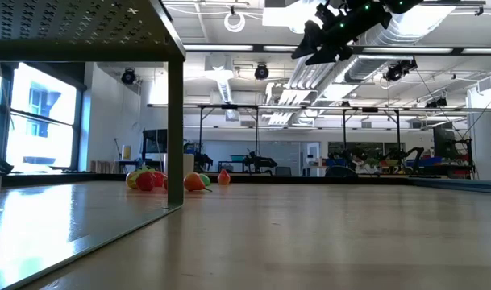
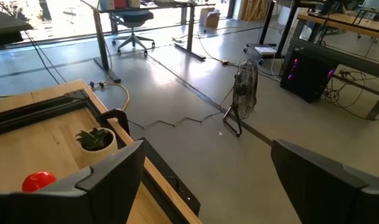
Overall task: Pick & Place Fruit
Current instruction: Put the lemon into the red strainer bowl on the shelf
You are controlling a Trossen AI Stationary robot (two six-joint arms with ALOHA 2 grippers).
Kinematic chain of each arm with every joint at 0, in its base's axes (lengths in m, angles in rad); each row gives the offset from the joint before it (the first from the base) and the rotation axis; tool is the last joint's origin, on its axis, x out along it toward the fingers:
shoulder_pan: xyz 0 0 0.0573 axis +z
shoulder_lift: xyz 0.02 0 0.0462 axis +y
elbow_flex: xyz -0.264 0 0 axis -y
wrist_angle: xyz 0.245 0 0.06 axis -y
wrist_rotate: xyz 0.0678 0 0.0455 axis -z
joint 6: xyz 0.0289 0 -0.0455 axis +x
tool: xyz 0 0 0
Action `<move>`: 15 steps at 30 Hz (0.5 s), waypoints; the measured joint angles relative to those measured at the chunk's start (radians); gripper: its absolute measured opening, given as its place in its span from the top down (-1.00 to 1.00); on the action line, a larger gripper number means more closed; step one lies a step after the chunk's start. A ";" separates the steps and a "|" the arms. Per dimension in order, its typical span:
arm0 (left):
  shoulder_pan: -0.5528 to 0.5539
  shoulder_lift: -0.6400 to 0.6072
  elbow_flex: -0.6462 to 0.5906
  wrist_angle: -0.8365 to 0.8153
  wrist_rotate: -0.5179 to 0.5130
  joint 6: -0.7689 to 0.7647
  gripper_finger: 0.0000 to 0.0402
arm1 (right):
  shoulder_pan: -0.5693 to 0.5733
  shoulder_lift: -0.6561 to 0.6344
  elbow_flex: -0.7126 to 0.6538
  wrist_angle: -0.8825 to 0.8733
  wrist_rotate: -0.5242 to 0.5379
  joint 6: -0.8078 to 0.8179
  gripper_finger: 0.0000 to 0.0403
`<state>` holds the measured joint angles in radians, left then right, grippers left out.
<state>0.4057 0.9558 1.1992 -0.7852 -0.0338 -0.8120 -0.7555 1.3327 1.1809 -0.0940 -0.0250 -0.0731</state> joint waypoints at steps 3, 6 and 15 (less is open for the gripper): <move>0.000 -0.074 0.000 -0.011 0.034 0.060 -0.05 | 0.001 0.000 0.000 0.000 -0.008 0.000 -0.69; 0.000 -0.137 0.000 -0.043 0.078 0.102 -0.05 | 0.001 0.000 0.000 0.000 -0.008 0.000 -0.69; -0.164 -0.201 0.000 -0.097 0.150 0.143 -0.05 | 0.001 0.000 0.000 0.000 -0.002 0.076 -0.69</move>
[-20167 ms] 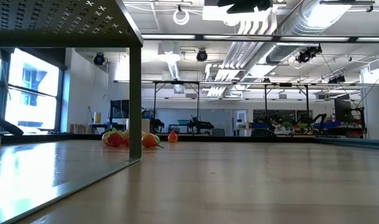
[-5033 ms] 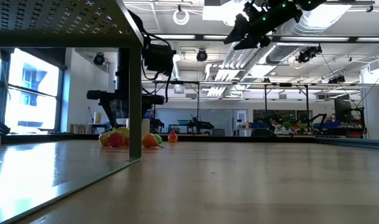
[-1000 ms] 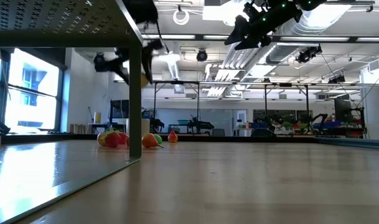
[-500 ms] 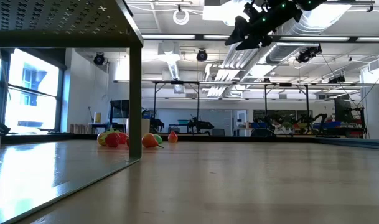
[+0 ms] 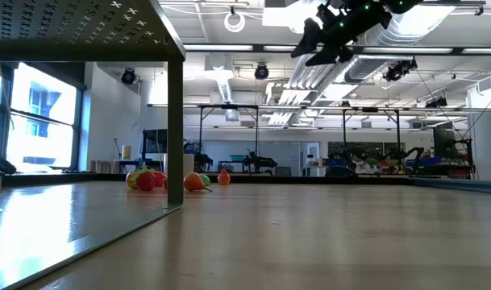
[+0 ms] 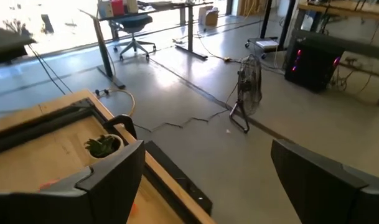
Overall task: Pick & Place Fruit
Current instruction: Put the lemon into the red strainer bowl on the shelf
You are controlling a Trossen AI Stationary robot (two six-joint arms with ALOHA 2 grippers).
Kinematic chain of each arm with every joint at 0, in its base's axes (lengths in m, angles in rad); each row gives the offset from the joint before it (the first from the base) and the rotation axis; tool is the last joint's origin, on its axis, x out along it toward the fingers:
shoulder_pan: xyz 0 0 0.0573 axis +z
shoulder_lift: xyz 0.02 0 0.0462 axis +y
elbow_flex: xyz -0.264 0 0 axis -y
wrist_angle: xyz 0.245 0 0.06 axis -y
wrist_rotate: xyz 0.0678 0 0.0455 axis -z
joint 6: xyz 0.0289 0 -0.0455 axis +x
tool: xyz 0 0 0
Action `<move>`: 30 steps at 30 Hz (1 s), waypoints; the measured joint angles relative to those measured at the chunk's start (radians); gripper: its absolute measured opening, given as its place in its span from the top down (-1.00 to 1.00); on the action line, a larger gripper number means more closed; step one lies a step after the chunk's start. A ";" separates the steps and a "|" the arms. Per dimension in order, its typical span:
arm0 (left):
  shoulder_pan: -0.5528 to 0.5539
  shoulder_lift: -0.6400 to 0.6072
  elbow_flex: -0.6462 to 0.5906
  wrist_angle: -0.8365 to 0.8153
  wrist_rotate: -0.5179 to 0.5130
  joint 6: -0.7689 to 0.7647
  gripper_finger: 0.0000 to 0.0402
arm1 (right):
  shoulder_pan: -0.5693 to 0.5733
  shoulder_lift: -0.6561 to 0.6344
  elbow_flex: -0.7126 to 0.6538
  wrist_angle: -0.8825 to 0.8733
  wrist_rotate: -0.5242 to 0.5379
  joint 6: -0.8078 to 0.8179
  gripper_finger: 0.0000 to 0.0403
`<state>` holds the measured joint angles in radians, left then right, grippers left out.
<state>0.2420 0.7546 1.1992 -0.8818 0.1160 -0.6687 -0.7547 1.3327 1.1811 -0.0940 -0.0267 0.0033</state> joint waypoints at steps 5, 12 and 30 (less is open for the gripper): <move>-0.207 0.027 0.000 0.017 -0.103 -0.006 -0.05 | 0.000 0.000 0.000 -0.004 -0.005 0.097 -0.69; -0.547 0.077 0.000 0.035 -0.326 -0.111 -0.05 | 0.001 0.000 0.000 -0.033 -0.002 0.109 -0.69; -1.141 0.308 0.000 0.079 -0.833 -0.511 -0.05 | 0.039 0.000 0.000 -0.075 -0.001 0.162 -0.69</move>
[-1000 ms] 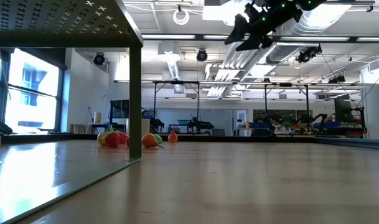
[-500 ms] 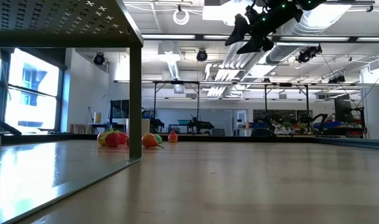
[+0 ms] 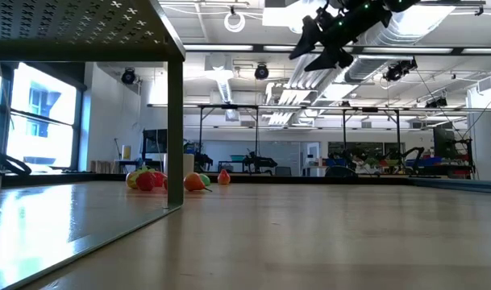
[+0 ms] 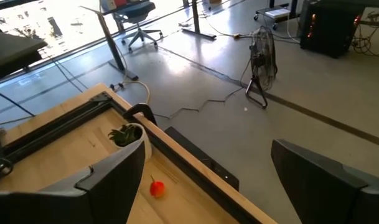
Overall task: Pick & Place Fruit
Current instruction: Put the lemon into the red strainer bowl on the shelf, then put the half apple into the red strainer bowl on the shelf
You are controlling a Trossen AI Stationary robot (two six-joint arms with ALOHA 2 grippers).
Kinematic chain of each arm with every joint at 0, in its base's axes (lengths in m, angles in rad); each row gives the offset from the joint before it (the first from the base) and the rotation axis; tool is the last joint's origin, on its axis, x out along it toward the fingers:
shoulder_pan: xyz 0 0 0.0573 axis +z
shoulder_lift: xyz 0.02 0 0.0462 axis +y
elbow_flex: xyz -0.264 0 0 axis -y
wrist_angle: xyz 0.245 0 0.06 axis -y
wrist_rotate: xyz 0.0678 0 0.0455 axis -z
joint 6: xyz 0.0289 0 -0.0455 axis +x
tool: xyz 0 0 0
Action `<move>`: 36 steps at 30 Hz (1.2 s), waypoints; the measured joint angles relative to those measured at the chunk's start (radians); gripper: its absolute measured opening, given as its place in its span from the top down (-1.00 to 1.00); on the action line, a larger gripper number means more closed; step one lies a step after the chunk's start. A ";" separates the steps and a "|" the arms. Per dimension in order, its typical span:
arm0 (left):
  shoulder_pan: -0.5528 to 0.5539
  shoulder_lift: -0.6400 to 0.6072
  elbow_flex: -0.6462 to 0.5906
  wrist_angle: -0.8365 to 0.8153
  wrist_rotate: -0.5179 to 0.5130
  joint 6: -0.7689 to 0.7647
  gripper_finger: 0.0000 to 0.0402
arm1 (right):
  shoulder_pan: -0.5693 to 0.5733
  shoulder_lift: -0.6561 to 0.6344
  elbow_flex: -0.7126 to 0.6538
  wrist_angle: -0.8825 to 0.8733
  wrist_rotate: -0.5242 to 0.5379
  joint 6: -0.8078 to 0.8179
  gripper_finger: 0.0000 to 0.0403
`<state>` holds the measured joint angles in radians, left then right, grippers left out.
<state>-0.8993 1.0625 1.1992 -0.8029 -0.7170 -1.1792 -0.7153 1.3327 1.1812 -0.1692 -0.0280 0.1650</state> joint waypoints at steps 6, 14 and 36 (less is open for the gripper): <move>-0.005 0.036 0.000 -0.001 0.043 -0.031 -0.06 | 0.010 0.000 0.000 0.000 0.000 -0.002 -0.69; -0.004 0.035 0.000 0.000 0.062 -0.045 -0.06 | 0.010 0.000 0.000 -0.002 -0.001 -0.003 -0.69; 0.024 -0.090 0.000 0.000 -0.004 0.030 -0.14 | 0.009 0.000 0.000 -0.001 -0.006 -0.008 -0.69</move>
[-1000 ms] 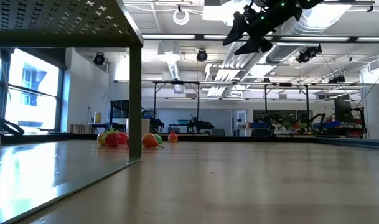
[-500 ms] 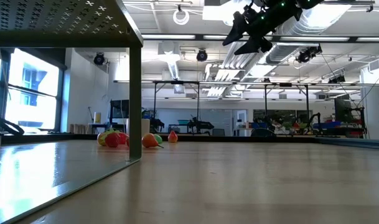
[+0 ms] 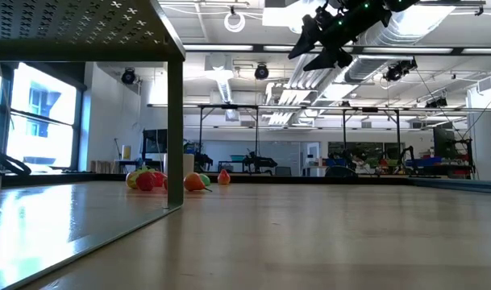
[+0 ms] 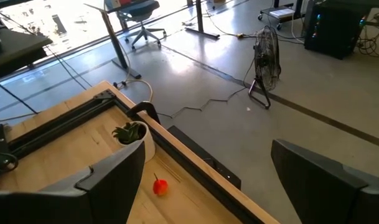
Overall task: Pick & Place Fruit
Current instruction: Put the half apple into the red strainer bowl on the shelf
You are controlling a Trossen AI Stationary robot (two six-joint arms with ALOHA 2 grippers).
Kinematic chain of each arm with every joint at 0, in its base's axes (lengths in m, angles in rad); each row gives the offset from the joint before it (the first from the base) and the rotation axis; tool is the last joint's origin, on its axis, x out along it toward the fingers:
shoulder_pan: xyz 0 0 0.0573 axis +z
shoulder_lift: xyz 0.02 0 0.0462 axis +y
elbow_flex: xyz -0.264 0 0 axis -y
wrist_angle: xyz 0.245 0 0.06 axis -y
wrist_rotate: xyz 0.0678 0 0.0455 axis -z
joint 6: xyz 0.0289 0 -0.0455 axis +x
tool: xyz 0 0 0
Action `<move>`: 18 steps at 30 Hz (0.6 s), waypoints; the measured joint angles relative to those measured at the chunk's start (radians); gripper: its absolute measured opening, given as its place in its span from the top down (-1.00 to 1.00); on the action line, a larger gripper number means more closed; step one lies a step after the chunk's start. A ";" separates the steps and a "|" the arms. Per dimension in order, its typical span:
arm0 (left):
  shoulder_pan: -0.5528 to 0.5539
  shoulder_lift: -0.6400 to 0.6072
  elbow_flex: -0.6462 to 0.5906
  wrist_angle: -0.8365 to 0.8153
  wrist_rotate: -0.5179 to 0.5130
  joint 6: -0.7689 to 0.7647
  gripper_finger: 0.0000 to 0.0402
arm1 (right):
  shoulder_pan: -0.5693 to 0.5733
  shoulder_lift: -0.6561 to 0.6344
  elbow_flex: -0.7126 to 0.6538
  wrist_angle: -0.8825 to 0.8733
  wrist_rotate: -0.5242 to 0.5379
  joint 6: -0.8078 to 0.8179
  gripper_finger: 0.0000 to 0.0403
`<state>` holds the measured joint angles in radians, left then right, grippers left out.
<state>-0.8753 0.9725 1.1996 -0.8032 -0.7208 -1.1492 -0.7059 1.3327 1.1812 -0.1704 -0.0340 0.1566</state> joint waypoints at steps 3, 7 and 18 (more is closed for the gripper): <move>0.000 -0.033 0.000 -0.001 -0.044 0.001 -0.03 | 0.000 0.000 0.000 0.000 -0.020 -0.002 -0.69; 0.007 -0.059 0.000 -0.002 -0.207 0.066 0.05 | -0.001 0.000 0.000 0.000 -0.026 -0.007 -0.69; 0.260 -0.115 0.000 -0.008 -0.285 0.154 0.06 | -0.001 0.000 0.000 0.001 -0.076 -0.157 -0.69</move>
<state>-0.6152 0.8570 1.1999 -0.8108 -1.0054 -0.9947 -0.7067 1.3327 1.1809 -0.1696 -0.1096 -0.0009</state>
